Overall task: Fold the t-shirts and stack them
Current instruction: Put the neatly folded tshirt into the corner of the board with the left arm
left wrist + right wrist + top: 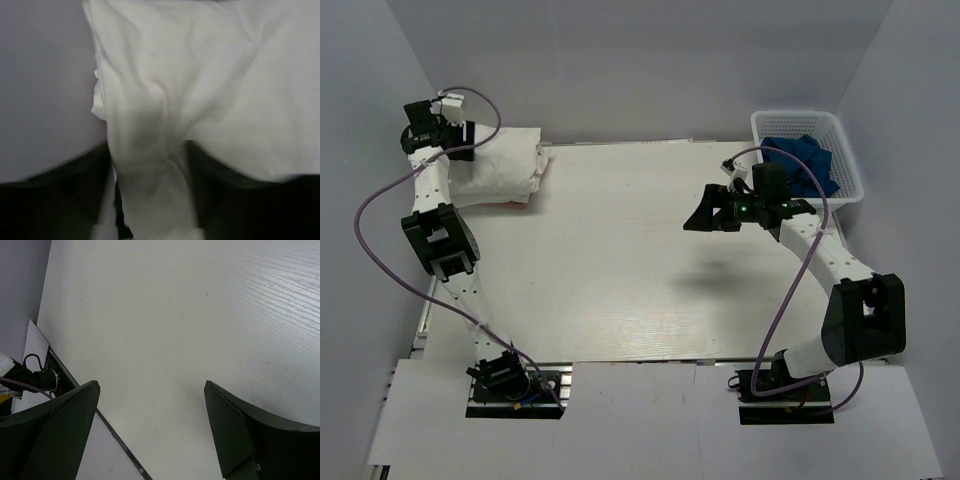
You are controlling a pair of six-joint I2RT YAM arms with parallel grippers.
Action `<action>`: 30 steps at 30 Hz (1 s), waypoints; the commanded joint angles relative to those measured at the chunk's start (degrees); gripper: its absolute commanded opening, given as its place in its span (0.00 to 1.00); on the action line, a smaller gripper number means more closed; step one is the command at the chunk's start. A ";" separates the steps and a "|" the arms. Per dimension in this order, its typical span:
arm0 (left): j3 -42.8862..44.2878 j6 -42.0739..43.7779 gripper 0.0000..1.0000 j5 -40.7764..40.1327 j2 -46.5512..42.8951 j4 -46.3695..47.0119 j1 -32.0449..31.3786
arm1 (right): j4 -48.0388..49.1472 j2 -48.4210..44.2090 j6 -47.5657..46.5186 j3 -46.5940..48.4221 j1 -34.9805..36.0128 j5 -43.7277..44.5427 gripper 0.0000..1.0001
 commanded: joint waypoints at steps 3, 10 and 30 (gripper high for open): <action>1.65 -5.53 1.00 -4.49 -0.55 7.44 1.17 | -0.41 1.57 1.12 4.00 0.11 -2.16 0.91; 1.65 -15.64 1.00 -6.25 -3.97 7.27 1.17 | -0.68 0.00 0.86 3.40 0.11 -1.47 0.91; -69.41 -50.10 1.00 7.54 -66.80 13.60 -22.89 | 0.82 -24.61 4.90 -17.43 -0.16 14.62 0.91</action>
